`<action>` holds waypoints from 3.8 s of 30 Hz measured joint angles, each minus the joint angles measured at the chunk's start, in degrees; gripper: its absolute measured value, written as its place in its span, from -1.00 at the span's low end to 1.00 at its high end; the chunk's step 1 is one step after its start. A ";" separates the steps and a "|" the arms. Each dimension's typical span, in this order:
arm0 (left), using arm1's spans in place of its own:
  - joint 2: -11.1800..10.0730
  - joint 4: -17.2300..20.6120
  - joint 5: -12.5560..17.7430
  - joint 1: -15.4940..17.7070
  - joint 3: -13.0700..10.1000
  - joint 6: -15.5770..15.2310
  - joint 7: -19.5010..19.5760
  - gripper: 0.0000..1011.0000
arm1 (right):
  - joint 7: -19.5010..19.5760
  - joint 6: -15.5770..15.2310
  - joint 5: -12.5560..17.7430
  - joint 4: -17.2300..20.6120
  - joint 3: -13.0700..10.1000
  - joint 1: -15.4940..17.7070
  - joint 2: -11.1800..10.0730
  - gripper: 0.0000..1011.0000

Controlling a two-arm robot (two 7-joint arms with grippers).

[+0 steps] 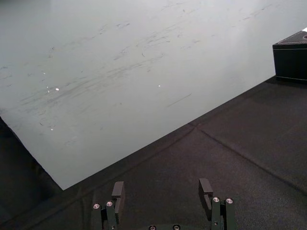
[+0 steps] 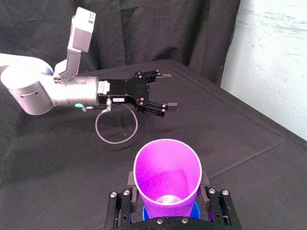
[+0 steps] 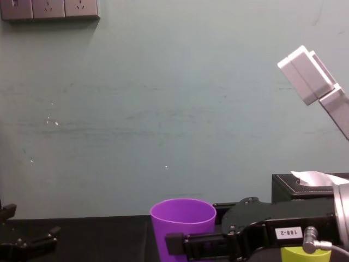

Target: Stack the three plastic cups sequentially using one hand.

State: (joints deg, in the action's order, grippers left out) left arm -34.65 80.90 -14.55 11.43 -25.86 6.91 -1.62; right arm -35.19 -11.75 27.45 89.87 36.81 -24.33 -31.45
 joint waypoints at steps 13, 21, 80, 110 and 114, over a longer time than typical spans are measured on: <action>0.00 0.00 0.00 0.00 0.00 0.00 0.00 1.00 | -0.34 0.32 -0.47 -1.41 0.46 -0.18 0.77 0.44; 0.00 0.00 0.00 0.00 0.00 0.00 0.00 1.00 | -0.54 0.60 -0.70 -2.51 0.65 -0.24 1.29 0.43; 0.00 0.00 0.00 0.00 0.00 0.00 0.00 1.00 | 0.88 2.04 1.12 1.28 -3.64 3.18 -2.45 0.98; 0.00 0.00 0.00 0.00 0.00 0.00 0.00 1.00 | 5.30 10.25 3.23 1.97 -18.54 18.02 -11.02 0.98; 0.00 0.00 0.00 0.00 0.00 0.00 0.00 1.00 | 5.22 10.57 3.03 0.51 -19.13 18.65 -10.81 0.98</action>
State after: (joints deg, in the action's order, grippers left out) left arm -34.64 80.90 -14.55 11.43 -25.86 6.91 -1.62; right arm -29.97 -1.18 30.48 90.38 17.68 -5.68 -42.26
